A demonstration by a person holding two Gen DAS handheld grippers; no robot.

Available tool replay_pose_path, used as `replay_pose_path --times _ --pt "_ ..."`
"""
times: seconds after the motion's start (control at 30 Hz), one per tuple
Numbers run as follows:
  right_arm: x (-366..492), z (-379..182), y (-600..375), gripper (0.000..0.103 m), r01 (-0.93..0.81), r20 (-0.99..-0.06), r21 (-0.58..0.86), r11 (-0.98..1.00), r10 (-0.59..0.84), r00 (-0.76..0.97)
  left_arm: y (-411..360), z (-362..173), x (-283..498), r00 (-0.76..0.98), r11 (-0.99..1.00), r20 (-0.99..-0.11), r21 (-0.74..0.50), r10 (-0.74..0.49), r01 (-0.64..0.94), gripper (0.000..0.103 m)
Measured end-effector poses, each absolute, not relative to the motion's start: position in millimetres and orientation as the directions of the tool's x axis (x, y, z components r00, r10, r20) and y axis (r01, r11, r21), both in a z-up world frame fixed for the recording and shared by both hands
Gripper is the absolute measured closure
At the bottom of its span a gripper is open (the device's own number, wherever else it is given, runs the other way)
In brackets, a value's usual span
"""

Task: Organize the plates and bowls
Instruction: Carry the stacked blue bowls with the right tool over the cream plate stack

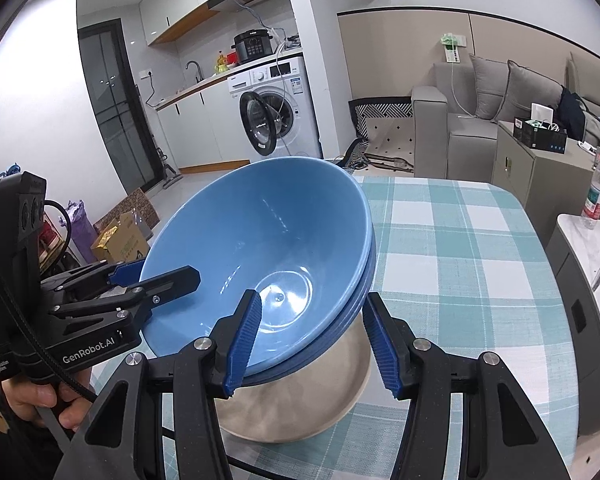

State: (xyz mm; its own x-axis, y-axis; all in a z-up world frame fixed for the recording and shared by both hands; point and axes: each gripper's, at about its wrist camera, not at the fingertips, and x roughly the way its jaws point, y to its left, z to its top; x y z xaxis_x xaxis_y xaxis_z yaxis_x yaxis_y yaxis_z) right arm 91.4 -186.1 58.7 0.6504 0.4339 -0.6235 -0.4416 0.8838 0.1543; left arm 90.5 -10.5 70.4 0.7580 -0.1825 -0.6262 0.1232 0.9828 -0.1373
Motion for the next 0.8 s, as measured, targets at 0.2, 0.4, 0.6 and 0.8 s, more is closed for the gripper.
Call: replay_pose_path --times 0.2,0.4,0.6,0.8 --pt "97 49 -178 0.049 -0.447 -0.642 0.157 0.881 0.435 0.632 -4 59 95 0.742 0.984 -0.646 -0.144 -0.176 0.108 0.059" --pt "105 35 -172 0.049 -0.444 -0.671 0.166 0.881 0.431 0.604 0 49 100 0.728 0.984 -0.663 -0.150 -0.172 0.095 0.059" --pt "109 26 -169 0.049 -0.437 -0.698 0.169 0.883 0.421 0.579 1 38 103 0.705 0.984 -0.689 -0.152 -0.170 0.089 0.059" --pt "113 19 -167 0.049 -0.427 -0.720 0.168 0.888 0.406 0.562 4 29 110 0.680 0.982 -0.710 -0.171 -0.183 0.085 0.059"
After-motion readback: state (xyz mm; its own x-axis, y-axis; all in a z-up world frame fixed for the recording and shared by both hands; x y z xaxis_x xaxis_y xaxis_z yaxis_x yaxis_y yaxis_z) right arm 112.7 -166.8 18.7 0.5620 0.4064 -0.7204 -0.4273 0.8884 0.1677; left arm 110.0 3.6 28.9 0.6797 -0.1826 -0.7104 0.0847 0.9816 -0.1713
